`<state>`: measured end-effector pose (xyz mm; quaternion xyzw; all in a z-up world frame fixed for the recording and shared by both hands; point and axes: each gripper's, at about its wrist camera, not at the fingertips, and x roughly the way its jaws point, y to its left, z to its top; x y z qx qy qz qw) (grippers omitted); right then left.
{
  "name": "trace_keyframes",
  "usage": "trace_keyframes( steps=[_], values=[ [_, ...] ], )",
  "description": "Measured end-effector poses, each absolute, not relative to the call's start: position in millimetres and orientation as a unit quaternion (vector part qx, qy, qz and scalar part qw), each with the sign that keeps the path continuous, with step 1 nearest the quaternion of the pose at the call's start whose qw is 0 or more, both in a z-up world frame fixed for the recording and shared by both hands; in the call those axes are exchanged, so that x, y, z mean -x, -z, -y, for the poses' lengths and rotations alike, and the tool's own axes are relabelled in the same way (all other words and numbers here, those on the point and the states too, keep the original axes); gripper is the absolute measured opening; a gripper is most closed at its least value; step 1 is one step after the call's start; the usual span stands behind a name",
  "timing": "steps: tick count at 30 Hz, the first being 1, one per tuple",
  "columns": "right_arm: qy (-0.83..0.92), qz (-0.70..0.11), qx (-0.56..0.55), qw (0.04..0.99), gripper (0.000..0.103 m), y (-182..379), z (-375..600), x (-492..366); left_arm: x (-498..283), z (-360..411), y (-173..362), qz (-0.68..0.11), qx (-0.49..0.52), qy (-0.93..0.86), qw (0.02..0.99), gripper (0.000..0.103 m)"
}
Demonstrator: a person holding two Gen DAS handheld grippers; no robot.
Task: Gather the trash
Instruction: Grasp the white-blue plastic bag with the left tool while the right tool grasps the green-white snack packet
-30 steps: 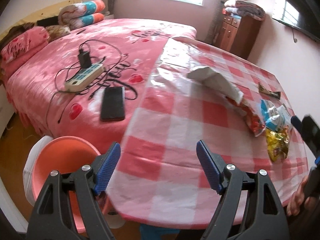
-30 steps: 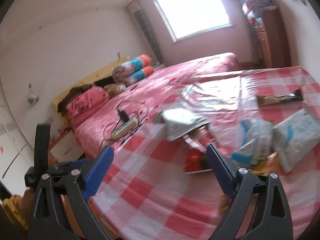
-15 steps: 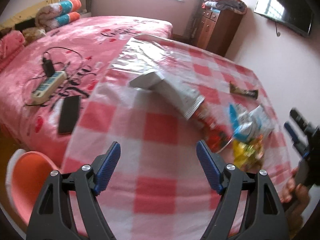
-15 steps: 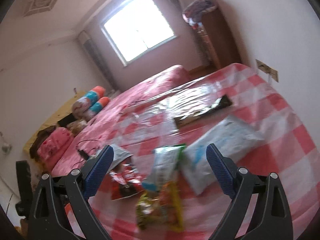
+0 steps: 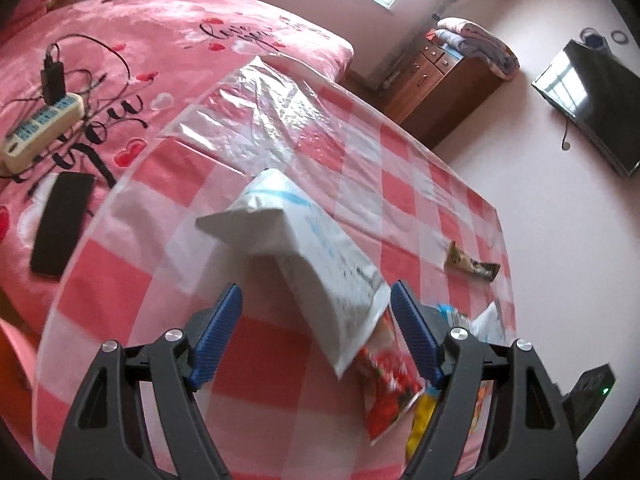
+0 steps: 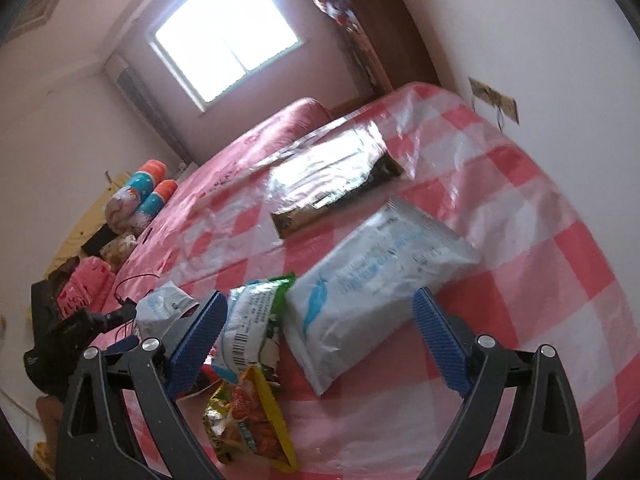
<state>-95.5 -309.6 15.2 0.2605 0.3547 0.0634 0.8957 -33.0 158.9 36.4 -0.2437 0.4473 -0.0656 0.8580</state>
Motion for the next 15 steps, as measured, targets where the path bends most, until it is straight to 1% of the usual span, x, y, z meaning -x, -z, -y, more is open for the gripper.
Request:
trace_keyframes(
  steps=[3,5,10,15],
  values=[
    [-0.055,-0.369,-0.273,0.887,0.093,-6.5,313.1,91.0,18.8,-161.4,-28.7,-0.452,0.249,0.059,0.854,0.076],
    [-0.057,-0.379,-0.278,0.881,0.093,0.5,312.4,86.3,8.2,-162.7,-22.5,-0.459,0.262,0.062,0.847,0.071],
    [-0.053,-0.37,-0.255,0.892,0.093,-4.9,304.1,85.7,-11.7,-160.8,-16.2,-0.459,0.261,0.066,0.847,0.07],
    [-0.093,-0.357,-0.206,0.906,0.093,-19.4,277.2,84.2,-26.6,-158.1,-10.1,-0.463,0.254,0.061,0.847,0.059]
  ],
)
